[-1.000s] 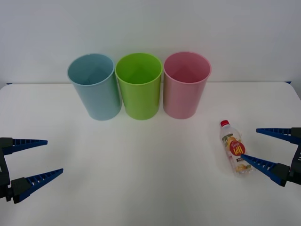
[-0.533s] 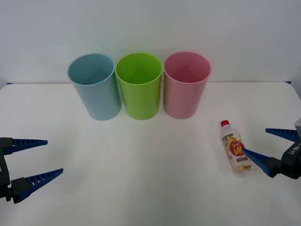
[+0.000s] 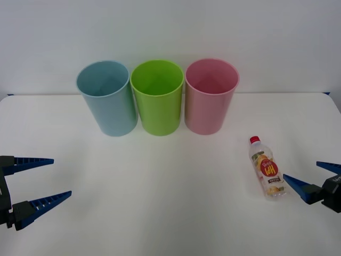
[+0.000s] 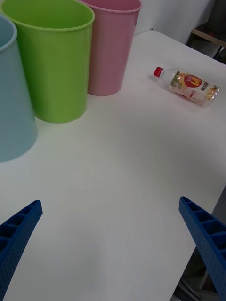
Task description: Put cans in the blue bin and PET bottles in the pink bin and trash in the green bin.
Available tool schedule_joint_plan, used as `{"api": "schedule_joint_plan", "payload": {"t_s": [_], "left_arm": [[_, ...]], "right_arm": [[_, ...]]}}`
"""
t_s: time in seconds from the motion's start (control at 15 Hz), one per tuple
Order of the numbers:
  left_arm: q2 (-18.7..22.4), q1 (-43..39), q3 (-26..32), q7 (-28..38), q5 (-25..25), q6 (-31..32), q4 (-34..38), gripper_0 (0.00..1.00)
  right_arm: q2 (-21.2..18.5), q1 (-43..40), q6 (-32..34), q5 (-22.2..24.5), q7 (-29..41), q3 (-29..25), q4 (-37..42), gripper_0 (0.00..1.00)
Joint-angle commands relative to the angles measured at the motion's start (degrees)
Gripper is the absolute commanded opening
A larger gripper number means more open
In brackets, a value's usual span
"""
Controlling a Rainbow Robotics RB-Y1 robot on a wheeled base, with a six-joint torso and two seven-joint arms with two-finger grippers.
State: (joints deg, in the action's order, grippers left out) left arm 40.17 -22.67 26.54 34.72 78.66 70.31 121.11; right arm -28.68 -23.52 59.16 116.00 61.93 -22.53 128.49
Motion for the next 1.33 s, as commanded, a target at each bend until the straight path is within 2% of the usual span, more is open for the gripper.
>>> {"api": "schedule_joint_plan", "payload": {"t_s": [0.07,0.27,0.8,0.93,1.33], "left_arm": [[0.0,0.0,0.0,0.0,0.0,0.0,0.0,1.00],[0.0,0.0,0.0,0.0,0.0,0.0,0.0,1.00],[0.0,0.0,0.0,0.0,0.0,0.0,0.0,1.00],[0.0,0.0,0.0,0.0,0.0,0.0,0.0,1.00],[0.0,0.0,0.0,0.0,0.0,0.0,0.0,1.00]], "right_arm": [[0.0,0.6,-0.3,4.8,2.6,1.0,0.0,1.00],[0.0,1.5,-0.3,9.2,3.3,3.6,-0.4,1.00],[1.7,6.1,-0.3,10.7,2.8,7.5,-6.9,1.00],[2.9,7.2,-0.3,13.6,3.0,8.3,-7.4,1.00],[5.2,8.1,-0.3,17.5,3.5,10.5,-8.7,1.00]]}}
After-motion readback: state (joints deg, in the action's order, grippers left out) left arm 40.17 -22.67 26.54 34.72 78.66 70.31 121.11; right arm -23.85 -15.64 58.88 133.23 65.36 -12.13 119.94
